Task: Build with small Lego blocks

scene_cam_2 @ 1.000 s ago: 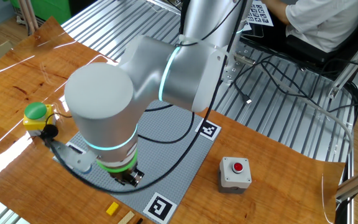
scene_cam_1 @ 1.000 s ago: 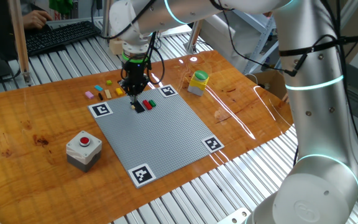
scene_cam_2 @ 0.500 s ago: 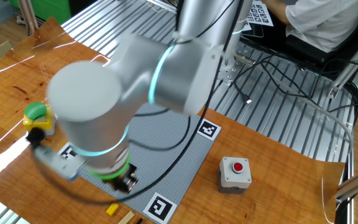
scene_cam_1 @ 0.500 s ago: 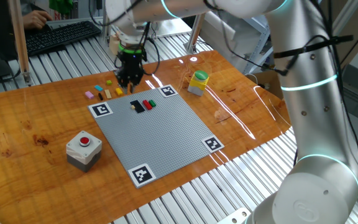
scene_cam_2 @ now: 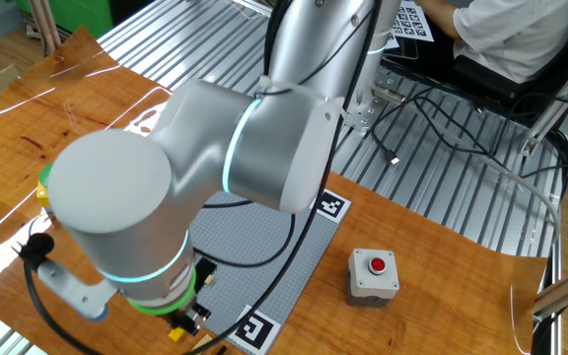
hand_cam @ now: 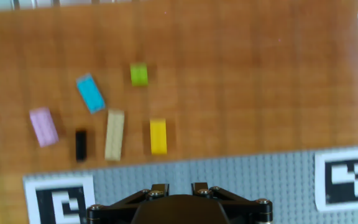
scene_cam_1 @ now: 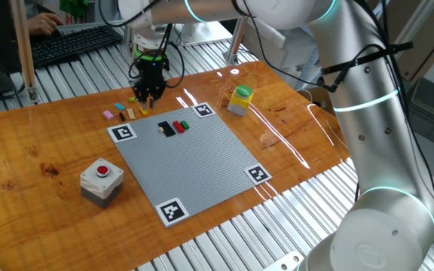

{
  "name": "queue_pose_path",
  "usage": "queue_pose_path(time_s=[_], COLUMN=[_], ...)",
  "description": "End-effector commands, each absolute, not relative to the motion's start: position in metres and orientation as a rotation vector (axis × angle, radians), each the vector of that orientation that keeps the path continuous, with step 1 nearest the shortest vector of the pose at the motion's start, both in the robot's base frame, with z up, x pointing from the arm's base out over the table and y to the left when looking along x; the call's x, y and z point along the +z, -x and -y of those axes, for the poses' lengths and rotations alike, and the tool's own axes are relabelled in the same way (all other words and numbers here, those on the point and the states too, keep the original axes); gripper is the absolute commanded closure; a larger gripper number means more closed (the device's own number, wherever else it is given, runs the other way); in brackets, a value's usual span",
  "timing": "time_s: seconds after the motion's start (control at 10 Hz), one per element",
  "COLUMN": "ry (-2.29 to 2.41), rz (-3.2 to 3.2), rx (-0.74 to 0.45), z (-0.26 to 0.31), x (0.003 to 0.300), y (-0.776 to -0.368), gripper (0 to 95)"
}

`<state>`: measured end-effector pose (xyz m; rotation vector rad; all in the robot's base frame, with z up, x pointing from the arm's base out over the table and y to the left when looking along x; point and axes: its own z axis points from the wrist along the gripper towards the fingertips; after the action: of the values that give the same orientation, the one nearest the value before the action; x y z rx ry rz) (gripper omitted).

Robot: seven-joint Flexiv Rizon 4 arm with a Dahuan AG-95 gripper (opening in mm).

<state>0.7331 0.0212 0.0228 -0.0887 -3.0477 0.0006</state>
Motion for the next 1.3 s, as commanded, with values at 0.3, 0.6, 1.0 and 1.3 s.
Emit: queue_pose_path(time_s=[0.3,0.6,1.0,1.3], ry=[0.086,0.092,0.116,0.109], rz=[3.057,3.066,3.069,3.085], rx=[-0.002,-0.004,-0.024,-0.026], z=[-0.021,-0.022,-0.025,-0.027], x=[0.02,0.015,0.01,0.002], y=[-0.736,-0.739,-0.742,-0.742], gripper=[76.0,76.0,76.0,76.0])
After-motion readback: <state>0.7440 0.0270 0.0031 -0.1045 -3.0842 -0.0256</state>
